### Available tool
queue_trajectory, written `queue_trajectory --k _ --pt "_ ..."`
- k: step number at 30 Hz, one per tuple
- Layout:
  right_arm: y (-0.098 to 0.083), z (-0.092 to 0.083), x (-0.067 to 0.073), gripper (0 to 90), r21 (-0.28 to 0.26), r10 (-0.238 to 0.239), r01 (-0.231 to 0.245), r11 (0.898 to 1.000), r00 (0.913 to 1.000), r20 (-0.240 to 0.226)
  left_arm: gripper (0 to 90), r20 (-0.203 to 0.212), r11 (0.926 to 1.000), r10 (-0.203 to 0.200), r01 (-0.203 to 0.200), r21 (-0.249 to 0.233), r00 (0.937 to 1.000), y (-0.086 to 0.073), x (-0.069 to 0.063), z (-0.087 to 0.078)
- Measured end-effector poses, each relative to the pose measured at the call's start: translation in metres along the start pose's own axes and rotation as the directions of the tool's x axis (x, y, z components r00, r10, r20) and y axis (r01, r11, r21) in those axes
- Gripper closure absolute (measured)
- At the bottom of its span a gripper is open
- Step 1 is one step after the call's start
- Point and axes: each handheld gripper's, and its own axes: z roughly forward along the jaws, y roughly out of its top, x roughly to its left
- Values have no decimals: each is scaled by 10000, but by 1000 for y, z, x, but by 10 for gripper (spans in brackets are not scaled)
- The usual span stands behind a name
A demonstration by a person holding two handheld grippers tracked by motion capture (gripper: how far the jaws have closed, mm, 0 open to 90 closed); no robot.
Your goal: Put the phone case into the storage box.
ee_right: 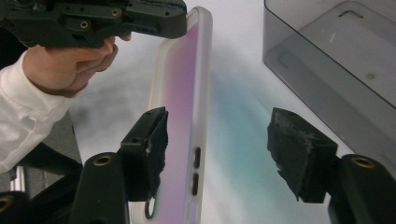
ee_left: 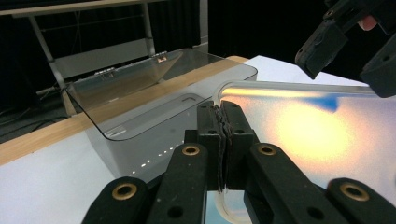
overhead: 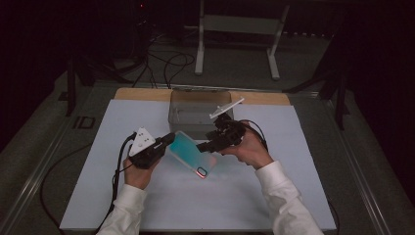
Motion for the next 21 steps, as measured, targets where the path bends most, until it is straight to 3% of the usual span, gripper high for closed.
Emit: queue_trajectory --k 21 --pt "8 12 2 626 872 278 -186 9960 9939 -1063 889 413 9988 408 -397 -272 9983 0 -3 0"
